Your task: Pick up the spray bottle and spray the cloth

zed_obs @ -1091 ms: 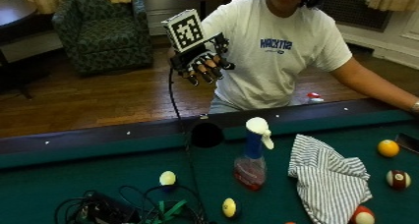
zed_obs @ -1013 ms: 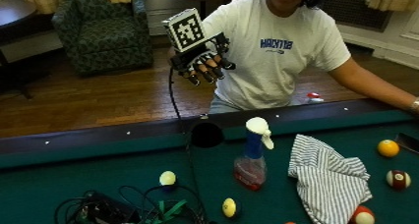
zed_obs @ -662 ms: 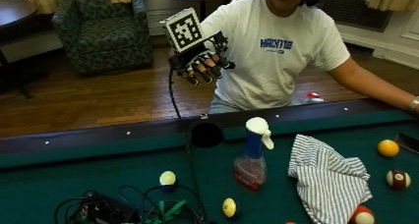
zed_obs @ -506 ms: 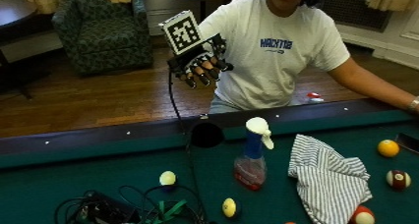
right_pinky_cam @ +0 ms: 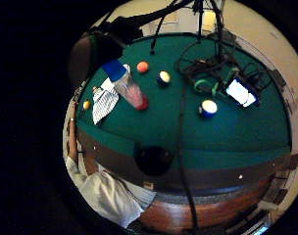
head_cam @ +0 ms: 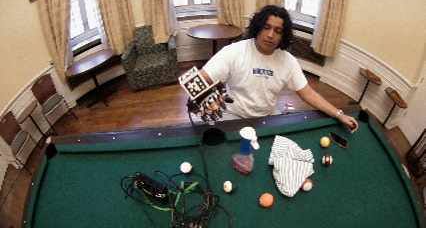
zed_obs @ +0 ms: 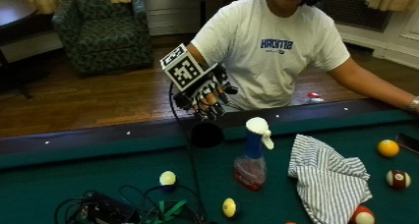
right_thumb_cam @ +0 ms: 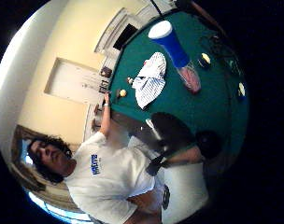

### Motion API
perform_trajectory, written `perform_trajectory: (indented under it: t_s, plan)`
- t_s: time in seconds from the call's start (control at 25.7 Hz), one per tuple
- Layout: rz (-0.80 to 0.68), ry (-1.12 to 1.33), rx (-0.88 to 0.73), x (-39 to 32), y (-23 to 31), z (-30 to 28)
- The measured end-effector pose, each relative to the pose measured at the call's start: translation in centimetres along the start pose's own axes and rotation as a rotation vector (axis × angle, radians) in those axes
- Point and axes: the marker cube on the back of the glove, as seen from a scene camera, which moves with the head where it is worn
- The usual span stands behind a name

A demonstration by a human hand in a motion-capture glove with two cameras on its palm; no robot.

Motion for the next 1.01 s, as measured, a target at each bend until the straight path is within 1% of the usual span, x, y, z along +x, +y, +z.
perform_trajectory:
  t_s: [0.35, 0.51, 0.7, 1.01]
  plan:
    - [0.142, -0.303, 0.027, 2.2, -3.6, 4.7]
    - [0.182, -0.428, 0.011, 3.1, -5.0, 6.6]
    - [0.19, -0.545, -0.008, 3.3, -6.9, 8.8]
    - [0.189, -0.644, -0.024, 2.6, -9.0, 11.2]
